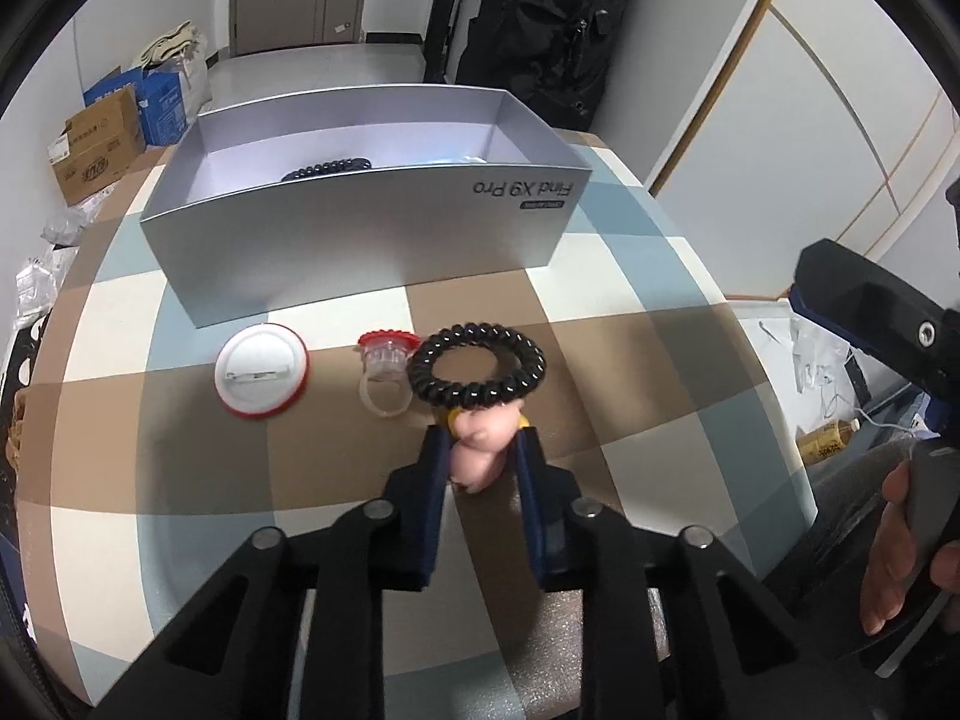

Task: Organize jewelry
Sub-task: 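Lower the left tool and grasp the pink figurine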

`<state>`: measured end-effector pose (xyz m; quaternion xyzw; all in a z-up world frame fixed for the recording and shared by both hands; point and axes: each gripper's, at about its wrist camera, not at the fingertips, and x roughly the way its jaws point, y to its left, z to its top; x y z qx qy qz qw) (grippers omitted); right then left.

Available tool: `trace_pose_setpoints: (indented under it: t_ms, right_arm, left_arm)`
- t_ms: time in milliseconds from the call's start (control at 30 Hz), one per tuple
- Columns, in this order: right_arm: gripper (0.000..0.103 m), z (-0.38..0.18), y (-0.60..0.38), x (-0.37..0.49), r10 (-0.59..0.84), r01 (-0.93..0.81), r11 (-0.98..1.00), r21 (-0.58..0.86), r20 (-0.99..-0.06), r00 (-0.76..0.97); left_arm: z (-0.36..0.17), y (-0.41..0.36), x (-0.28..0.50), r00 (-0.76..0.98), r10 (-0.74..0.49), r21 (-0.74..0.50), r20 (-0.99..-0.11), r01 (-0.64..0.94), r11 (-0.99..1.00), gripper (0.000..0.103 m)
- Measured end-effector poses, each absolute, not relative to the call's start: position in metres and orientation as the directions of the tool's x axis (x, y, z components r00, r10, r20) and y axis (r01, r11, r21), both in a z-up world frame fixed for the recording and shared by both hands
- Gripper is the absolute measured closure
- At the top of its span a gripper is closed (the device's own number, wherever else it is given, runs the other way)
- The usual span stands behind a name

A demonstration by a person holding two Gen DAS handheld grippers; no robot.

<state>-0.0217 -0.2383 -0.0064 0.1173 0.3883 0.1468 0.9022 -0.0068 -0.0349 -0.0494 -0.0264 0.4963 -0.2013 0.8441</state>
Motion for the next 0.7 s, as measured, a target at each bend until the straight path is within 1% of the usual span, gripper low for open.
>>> trace_pose_setpoints:
  t_ms: [133,367,700]
  right_arm:
    - [0.0,-0.008,-0.238,-0.02,0.354,-0.169,0.93,0.326,-0.672,0.651]
    - [0.0,-0.011,-0.238,-0.018,0.348,-0.158,0.932,0.327,-0.681,0.644]
    - [0.0,-0.017,-0.233,-0.014,0.347,-0.153,0.933,0.326,-0.704,0.62]
  left_arm:
    - [-0.049,-0.036,-0.008,0.424,-0.368,-0.243,-0.827,0.32,0.916,0.089]
    - [-0.048,-0.029,-0.008,0.399,-0.409,-0.304,-0.821,0.302,0.904,0.09]
    - [-0.041,-0.019,-0.019,0.389,-0.425,-0.315,-0.817,0.316,0.895,0.09]
